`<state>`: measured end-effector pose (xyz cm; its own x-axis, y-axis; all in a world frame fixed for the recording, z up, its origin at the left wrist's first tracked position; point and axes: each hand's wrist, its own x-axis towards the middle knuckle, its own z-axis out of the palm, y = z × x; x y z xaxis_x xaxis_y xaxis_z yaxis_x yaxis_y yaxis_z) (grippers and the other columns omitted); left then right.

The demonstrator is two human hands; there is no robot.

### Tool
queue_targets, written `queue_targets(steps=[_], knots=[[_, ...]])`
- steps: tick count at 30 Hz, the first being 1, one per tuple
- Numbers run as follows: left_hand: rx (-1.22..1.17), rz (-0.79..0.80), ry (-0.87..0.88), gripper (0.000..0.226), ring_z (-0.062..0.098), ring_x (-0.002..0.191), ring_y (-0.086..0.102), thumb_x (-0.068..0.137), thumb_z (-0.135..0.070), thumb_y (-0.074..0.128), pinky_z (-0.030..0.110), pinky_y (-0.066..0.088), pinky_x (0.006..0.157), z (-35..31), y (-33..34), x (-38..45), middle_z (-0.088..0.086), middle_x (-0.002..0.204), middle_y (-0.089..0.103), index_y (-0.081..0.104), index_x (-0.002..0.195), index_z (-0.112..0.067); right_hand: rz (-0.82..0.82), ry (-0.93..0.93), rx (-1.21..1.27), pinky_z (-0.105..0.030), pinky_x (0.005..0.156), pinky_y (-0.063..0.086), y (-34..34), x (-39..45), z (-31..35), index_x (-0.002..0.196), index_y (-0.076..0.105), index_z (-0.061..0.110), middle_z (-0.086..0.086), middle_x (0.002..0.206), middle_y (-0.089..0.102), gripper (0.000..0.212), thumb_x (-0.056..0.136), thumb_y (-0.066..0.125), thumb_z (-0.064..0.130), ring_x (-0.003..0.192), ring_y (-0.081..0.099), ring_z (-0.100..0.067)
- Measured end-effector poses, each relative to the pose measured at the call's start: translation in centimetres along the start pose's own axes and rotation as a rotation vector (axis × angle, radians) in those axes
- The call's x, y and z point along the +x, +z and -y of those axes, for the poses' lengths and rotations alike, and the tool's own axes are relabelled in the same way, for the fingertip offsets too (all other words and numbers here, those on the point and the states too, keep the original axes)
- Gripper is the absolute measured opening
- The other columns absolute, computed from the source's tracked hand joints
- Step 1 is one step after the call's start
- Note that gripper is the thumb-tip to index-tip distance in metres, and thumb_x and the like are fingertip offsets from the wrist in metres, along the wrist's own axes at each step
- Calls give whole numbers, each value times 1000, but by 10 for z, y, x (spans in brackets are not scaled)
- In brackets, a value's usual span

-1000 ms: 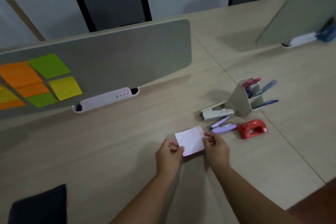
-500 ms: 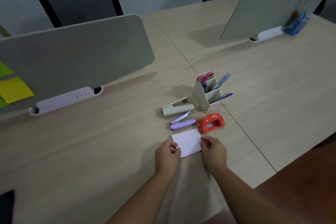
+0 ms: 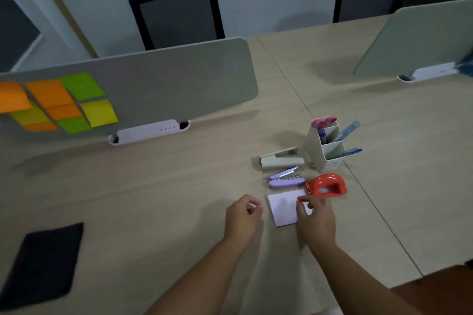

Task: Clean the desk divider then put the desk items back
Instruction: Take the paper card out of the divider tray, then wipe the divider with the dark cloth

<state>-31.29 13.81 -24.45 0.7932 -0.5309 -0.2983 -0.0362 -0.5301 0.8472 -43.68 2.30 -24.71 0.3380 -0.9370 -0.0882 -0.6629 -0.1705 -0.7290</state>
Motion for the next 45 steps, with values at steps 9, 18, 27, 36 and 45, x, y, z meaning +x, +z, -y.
queue_targets(steps=[9, 18, 27, 36, 45], knots=[[-45, -193, -50, 12, -2, 48, 50, 81, -14, 68, 7, 40, 51, 40, -127, -18, -6, 63, 55, 67, 77, -25, 366, -297, 34, -20, 61, 32, 80, -36, 94, 91, 70, 20, -1, 89, 59, 13, 85, 61, 13, 70, 53, -12], [6, -411, -244, 4, 13, 67, 57, 85, -17, 64, 21, 46, 59, 129, -272, -48, -4, 75, 59, 67, 86, -20, 777, -505, -146, -21, 77, 39, 184, -111, 185, 99, 70, 21, -4, 102, 61, 20, 85, 57, 16, 85, 56, -15], [239, -438, -290, 8, 12, 85, 60, 86, -21, 65, 24, 48, 80, 200, -402, -41, -2, 93, 63, 64, 93, -21, 987, -397, -230, -29, 94, 46, 290, -193, 258, 124, 59, 15, -9, 121, 64, 35, 91, 56, 25, 110, 60, -24], [334, -299, -475, 71, 32, 115, 53, 78, -34, 71, 37, 46, 96, 242, -451, -12, 14, 129, 45, 37, 136, -14, 905, -390, -402, -31, 89, 47, 358, -222, 300, 104, 60, 19, -10, 118, 51, 32, 79, 69, 38, 104, 55, -25], [104, -227, -617, 59, 23, 83, 67, 47, -46, 72, 34, 58, 73, 259, -464, 0, 10, 96, 68, 65, 94, -11, 897, 122, 181, -43, 77, 52, 351, -242, 294, 95, 45, 16, -11, 96, 61, 14, 89, 58, 18, 84, 60, -24]])
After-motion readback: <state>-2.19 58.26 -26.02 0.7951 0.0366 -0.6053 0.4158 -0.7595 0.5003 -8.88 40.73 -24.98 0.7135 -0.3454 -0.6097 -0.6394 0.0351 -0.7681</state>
